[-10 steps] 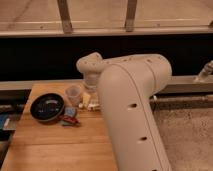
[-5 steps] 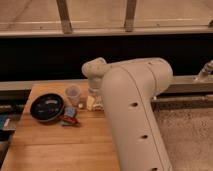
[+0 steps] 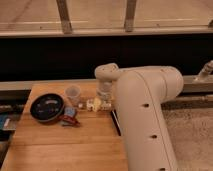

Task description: Place the bottle in the ceramic bowl

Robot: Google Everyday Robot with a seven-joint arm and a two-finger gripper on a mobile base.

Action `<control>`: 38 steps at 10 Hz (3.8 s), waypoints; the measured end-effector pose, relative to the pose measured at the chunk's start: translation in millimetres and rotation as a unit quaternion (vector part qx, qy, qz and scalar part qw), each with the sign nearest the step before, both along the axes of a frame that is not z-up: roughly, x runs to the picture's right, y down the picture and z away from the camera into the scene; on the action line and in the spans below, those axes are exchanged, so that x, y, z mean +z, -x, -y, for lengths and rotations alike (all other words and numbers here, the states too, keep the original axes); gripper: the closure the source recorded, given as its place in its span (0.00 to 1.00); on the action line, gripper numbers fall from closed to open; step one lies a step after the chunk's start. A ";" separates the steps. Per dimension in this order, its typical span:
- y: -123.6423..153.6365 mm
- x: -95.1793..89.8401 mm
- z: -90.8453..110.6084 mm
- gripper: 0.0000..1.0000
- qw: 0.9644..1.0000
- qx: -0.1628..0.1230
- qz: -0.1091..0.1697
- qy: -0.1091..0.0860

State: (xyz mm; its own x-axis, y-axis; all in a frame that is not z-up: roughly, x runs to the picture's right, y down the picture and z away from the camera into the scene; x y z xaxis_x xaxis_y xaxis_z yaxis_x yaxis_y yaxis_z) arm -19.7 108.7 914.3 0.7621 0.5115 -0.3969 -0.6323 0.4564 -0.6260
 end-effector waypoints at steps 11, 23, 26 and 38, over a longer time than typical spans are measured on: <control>2.4 -16.6 2.3 1.00 1.000 -0.013 0.011 -0.022; -56.8 -130.3 79.0 1.00 0.989 0.013 -0.029 -0.146; -34.7 -132.7 104.0 1.00 0.984 0.005 -0.013 -0.177; 131.0 -134.2 149.3 1.00 0.960 -0.103 0.139 -0.222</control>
